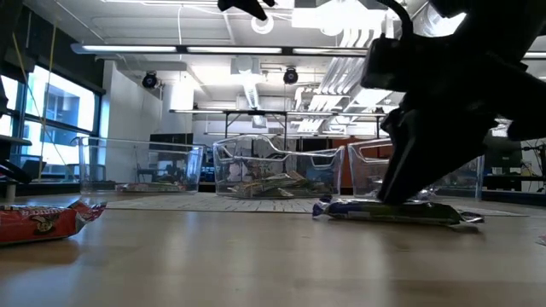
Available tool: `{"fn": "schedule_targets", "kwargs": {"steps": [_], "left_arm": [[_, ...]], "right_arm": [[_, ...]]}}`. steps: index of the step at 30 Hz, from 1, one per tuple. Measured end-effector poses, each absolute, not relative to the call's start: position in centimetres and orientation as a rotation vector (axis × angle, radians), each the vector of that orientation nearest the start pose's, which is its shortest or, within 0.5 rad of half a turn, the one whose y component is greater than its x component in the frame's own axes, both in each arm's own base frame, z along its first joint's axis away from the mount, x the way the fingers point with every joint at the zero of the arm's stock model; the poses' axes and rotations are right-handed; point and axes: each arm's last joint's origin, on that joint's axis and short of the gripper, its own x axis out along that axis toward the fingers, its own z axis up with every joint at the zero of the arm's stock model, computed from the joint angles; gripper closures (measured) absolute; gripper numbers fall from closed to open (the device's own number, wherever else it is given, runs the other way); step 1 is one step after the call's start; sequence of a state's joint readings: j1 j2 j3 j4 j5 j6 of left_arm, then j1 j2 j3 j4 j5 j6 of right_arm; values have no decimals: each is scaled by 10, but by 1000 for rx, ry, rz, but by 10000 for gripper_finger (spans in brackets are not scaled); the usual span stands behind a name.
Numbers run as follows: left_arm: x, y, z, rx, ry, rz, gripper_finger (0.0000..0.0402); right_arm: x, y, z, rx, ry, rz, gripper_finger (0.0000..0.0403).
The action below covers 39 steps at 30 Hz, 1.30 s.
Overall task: Pick and place Granola Bars by type
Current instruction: Put the blue granola bar into the right transparent bin
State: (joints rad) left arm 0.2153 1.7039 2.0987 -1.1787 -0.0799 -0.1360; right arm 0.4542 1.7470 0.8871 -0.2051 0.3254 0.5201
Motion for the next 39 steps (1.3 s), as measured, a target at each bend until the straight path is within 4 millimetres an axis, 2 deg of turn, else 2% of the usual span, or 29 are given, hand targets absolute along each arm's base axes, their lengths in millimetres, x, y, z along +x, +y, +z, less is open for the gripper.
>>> {"fn": "schedule_targets", "kwargs": {"steps": [18,34,39], "left_arm": [[319,72,447,-182,760,333,204],[319,72,447,-181,759,333,204],[319,72,447,-181,759,333,204]], "right_arm": [[289,132,133,15,990,-83,288],[291,130,134,87,971,-138,288],[291,131,134,89,946,-178,265]]}}
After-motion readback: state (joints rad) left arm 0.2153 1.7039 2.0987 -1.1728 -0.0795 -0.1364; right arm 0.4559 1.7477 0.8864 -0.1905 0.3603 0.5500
